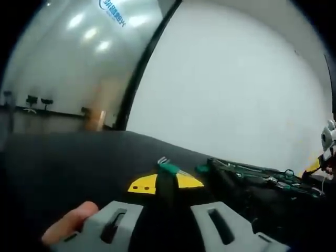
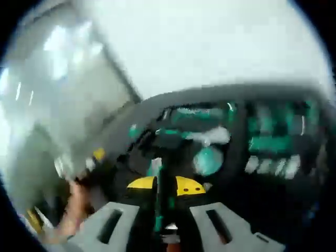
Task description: Pick up the tools and put them into their designated positions in the toolbox.
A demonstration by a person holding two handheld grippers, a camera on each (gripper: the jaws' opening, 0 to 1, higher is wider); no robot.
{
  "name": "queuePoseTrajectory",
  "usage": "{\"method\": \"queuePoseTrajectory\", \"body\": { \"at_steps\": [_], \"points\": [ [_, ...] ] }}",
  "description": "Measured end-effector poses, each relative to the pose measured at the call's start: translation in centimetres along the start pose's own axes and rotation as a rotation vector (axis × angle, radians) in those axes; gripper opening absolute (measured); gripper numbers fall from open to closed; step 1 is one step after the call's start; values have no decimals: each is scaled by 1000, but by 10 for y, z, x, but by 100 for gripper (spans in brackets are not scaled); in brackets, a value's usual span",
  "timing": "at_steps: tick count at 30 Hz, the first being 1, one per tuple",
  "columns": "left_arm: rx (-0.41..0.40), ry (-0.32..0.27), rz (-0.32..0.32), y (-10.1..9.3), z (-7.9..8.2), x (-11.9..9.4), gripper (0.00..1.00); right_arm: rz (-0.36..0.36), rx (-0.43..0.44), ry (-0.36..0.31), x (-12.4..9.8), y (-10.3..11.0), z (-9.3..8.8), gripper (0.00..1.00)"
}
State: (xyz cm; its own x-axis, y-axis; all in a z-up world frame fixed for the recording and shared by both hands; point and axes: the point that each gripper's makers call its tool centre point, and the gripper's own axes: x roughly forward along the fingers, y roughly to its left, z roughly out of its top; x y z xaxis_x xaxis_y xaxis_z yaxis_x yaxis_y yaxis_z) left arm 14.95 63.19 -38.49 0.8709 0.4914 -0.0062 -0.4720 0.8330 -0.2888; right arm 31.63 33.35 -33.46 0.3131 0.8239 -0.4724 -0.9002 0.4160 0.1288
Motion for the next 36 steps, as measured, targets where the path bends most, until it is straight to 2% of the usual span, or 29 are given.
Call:
{"method": "queuePoseTrajectory", "body": {
  "at_steps": [1,2,3,5,7,9,10,12,13,14,15,17,18,19,21,22,25,26,27,28,29,31,34,36],
  "points": [
    [-2,1,0,1,0,1,13,10,-96,28,-4,4,-4,0],
    [-3,1,0,1,0,1,13,28,-181,93,-7,9,-16,0],
    [-3,0,-1,1,0,1,13,17,-257,133,-11,8,-25,0],
    [-3,1,0,2,0,2,13,43,-342,180,-13,16,-41,0],
    [1,3,2,2,0,2,13,76,-381,264,-15,26,-63,0],
    [4,5,2,2,0,3,13,119,-378,306,-13,39,-75,0],
    [5,6,2,2,-1,3,13,119,-375,316,-10,43,-77,0],
    [5,7,3,2,-1,4,13,182,-403,348,-4,58,-84,0],
    [7,7,3,2,-1,4,13,189,-396,351,-2,62,-84,0],
    [8,8,3,2,-1,4,13,198,-390,340,4,69,-81,0],
    [9,9,3,2,-1,4,13,241,-399,313,9,81,-77,0],
    [9,10,2,4,-1,7,13,268,-418,304,18,96,-71,0],
    [10,10,3,6,0,10,13,302,-442,270,24,107,-66,0],
    [11,10,2,7,0,11,13,319,-475,268,27,113,-64,0],
    [12,12,2,8,0,12,13,361,-513,332,25,118,-67,0],
    [12,13,0,8,0,12,13,385,-533,309,23,121,-60,0],
    [6,9,-3,9,1,13,13,356,-571,215,12,103,-25,0],
    [3,6,-2,10,1,13,13,351,-572,151,8,96,-8,1],
    [2,4,-1,9,1,13,13,320,-547,88,5,85,8,5],
    [2,3,1,7,1,12,13,260,-492,76,2,70,16,8],
    [3,2,2,6,0,12,13,206,-437,94,0,57,15,10],
    [4,4,4,8,0,14,13,165,-340,89,-1,47,5,18],
    [5,3,7,8,0,12,13,144,-248,42,4,51,-17,27],
    [5,7,8,10,-1,15,13,128,-254,18,9,55,-30,27]
  ]
}}
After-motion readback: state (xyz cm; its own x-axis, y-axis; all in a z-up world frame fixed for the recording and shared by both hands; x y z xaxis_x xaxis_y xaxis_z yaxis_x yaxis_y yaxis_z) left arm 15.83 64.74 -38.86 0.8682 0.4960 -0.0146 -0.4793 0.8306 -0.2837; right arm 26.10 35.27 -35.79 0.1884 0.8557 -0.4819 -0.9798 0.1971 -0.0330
